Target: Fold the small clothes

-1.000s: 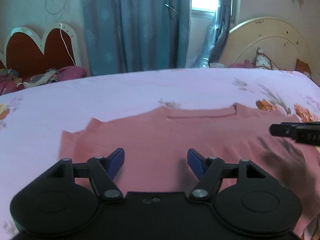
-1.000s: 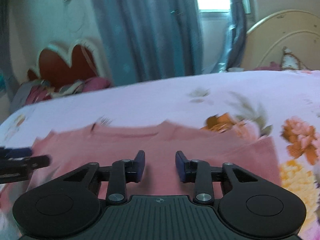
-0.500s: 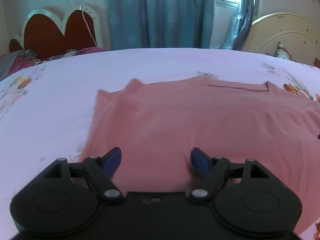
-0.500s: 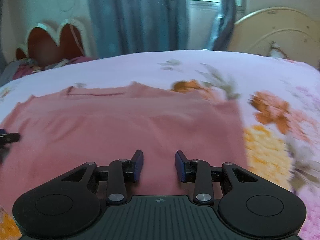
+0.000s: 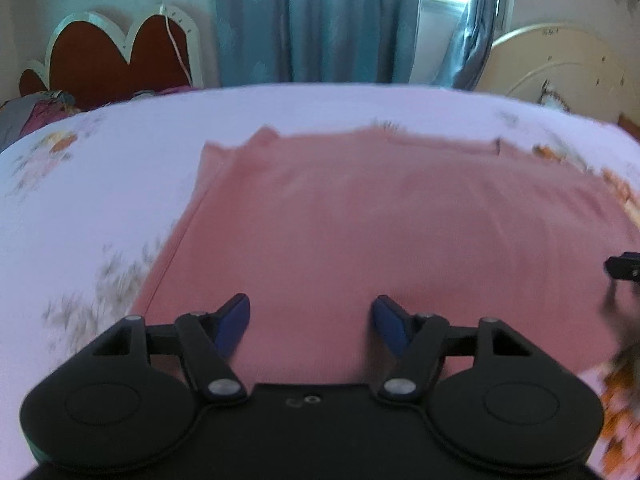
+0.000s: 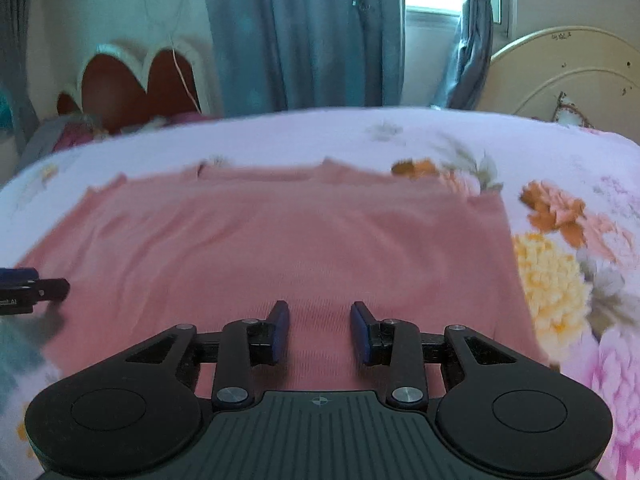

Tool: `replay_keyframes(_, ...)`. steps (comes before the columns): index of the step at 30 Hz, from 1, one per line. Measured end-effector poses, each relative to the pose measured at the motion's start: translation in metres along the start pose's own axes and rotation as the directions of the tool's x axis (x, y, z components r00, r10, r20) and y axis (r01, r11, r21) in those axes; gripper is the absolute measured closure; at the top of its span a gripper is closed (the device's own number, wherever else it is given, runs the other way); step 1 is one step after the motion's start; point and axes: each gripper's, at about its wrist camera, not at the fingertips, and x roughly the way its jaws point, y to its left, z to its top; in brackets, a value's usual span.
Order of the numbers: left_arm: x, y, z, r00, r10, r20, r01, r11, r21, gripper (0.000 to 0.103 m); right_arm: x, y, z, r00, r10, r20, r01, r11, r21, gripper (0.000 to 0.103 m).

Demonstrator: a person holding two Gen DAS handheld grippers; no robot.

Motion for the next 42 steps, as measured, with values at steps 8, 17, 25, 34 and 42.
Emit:
replay_keyframes(8,-0.009,0.020,-0.014,1.000,-0.020,-0.012,0.020,1.000,-0.021,0.031,-0.017,-0.026,-0.029,0.994,-0.107,-0.031,0.108,0.994,0.034,0.069)
replay_keyframes(17,-0.026,0.035,-0.006,0.993,-0.083,-0.088,0.068,0.985,-0.155,0.029,-0.037,-0.003,-0.007,0.999,-0.044,-0.001,0.044,0.996,0.080,0.068)
replay_keyframes(25,-0.034,0.060,-0.013,0.975,-0.169,-0.145,0.108,0.928,-0.356,0.024,-0.038,0.046,0.013,0.996,0.091,0.022,-0.092,0.993,0.070,0.068)
replay_keyframes(34,-0.017,0.089,-0.033,0.950,-0.309,-0.041,0.231,0.786,-0.573,0.024,-0.012,0.076,0.029,0.990,0.141,0.017,-0.142,0.987,0.078,0.068)
replay_keyframes(42,0.022,0.090,-0.018,0.939,-0.320,0.126,0.322,0.689,-0.650,0.025,0.021,0.084,0.042,0.994,0.112,0.015,-0.113,0.991,0.076,0.068)
